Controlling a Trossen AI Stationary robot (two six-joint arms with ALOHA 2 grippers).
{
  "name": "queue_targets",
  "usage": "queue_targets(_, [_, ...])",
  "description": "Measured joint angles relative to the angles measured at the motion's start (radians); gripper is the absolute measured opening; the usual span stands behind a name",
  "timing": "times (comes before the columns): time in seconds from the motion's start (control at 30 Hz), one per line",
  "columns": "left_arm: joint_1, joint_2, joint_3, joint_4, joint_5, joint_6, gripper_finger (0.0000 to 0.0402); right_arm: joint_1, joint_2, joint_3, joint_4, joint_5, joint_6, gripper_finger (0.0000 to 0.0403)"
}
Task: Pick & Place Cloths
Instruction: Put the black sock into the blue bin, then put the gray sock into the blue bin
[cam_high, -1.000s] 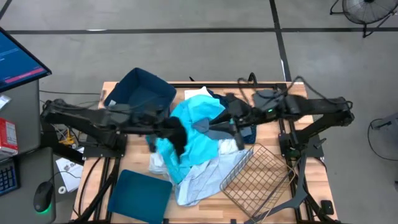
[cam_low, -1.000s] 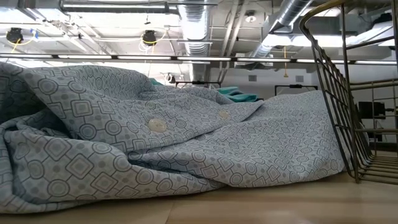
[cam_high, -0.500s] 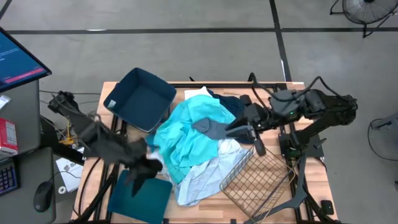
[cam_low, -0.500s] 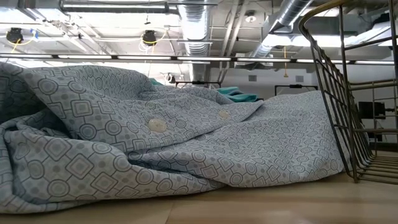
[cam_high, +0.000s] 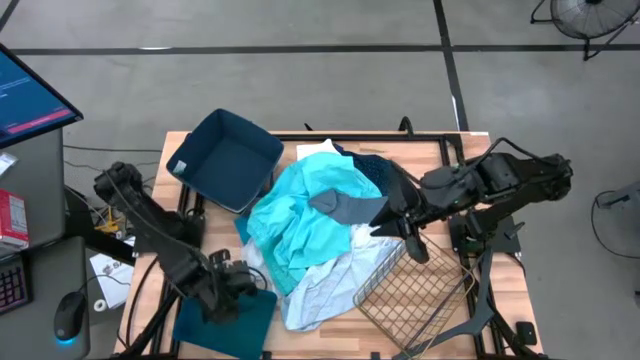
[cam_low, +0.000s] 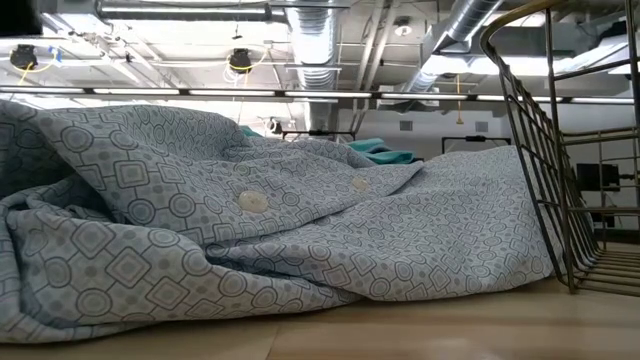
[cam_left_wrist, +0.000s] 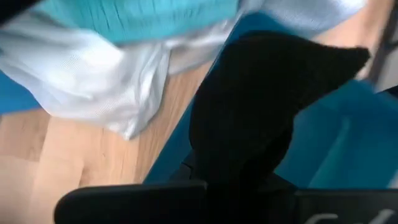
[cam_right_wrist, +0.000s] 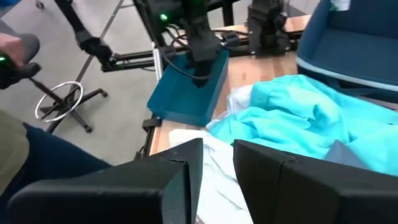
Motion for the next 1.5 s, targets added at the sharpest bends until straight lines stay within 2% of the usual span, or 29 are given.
queue_targets(0.2, [-0.002,0.076,-0.012,0.026,0.084,-0.002,0.0000,0.026,0.000,0.000,-0.016,0.000,0.029,0.0087])
queue_targets(0.37, [-0.008,0.109,-0.012,0.083,0.082,-0.002,0.0002,0.043,0.000,0.000,-0.090,0.001,0.063,0.0087])
queue_targets(0.5, [-0.007,0.131,-0.012,0.138,0.125,0.055,0.0020,0.063,0.016,0.000,-0.160,0.076,0.125,0.0087])
queue_targets(0.63, [-0.007,0.132,-0.012,0.181,0.237,0.120,0.0062,0.087,0.044,0.002,-0.217,0.177,0.139,0.0090])
queue_targets(0.8, [-0.018,0.124,-0.012,0.199,0.275,0.128,0.0132,0.091,0.103,-0.001,-0.267,0.198,0.139,0.0110])
queue_targets(1.03, [-0.030,0.122,-0.012,0.220,0.302,0.144,0.0248,0.091,0.209,-0.001,-0.304,0.196,0.123,0.0184])
queue_targets(1.13, [-0.028,0.116,-0.010,0.222,0.317,0.113,0.0280,0.083,0.245,-0.001,-0.306,0.191,0.131,0.0215])
queue_targets(1.33, [-0.009,0.021,-0.010,0.264,0.226,0.077,0.0288,0.019,0.318,0.000,-0.368,0.233,0.239,0.0244])
queue_targets(1.43, [0.016,-0.102,-0.009,0.288,0.125,0.094,0.0281,-0.035,0.349,0.000,-0.395,0.234,0.229,0.0245])
queue_targets(1.5, [0.029,-0.194,-0.009,0.301,0.021,0.096,0.0276,-0.073,0.365,0.000,-0.379,0.232,0.197,0.0245])
